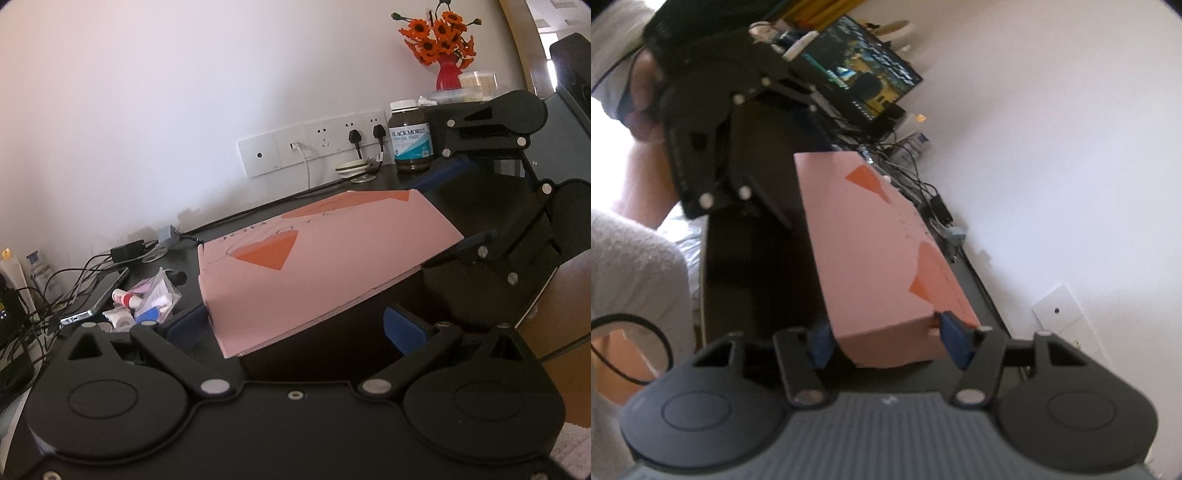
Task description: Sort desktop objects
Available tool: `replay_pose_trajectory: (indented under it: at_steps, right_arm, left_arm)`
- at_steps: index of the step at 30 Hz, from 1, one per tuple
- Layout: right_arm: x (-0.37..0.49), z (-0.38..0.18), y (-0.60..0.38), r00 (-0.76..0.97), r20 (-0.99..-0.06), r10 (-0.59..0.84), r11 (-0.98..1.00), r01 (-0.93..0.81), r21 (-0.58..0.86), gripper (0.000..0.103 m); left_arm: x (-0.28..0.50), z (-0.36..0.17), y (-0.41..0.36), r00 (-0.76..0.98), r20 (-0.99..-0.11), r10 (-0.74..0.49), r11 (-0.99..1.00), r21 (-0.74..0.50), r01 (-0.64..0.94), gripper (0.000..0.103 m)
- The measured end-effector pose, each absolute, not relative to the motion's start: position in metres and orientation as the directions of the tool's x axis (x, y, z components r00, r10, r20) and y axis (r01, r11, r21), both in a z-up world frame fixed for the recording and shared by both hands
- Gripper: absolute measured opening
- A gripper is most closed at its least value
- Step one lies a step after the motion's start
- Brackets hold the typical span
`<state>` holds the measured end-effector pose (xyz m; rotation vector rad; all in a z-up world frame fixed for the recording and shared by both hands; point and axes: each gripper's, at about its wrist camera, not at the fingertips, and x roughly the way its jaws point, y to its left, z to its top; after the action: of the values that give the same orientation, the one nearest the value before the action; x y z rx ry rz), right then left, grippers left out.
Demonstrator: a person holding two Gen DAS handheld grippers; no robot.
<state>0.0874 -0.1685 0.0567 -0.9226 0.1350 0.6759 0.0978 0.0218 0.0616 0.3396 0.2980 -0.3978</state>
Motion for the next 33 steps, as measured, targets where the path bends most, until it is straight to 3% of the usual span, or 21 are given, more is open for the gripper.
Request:
replay_pose_trajectory:
  at_steps: [4,10,19,33]
  right_arm:
    - [0.086,0.064,-0.171,0.783,-0.393,0.482,0.472,-0.610,-0.637,0.052]
    - [0.101,0.097,-0.185,0.728,-0.444,0.522,0.640,-0.678,-0.360,0.052]
    - [0.112,0.117,-0.196,0.680,-0.462,0.569,0.747,-0.663,-0.056,0.052]
    - [0.105,0.090,-0.183,0.736,-0.431,0.523,0.757,-0.633,-0.163,0.052]
  left_arm:
    - [0.095,0.064,0.022,0.884,-0.329,-0.333,0.864,0.269,0.426,0.103]
    - [0.090,0.071,0.021,0.896,-0.294,-0.332,0.869,0.273,0.412,0.103]
    - [0.087,0.078,0.023,0.902,-0.277,-0.331,0.879,0.256,0.401,0.103]
    - [0.093,0.068,0.019,0.896,-0.318,-0.310,0.881,0.259,0.396,0.103]
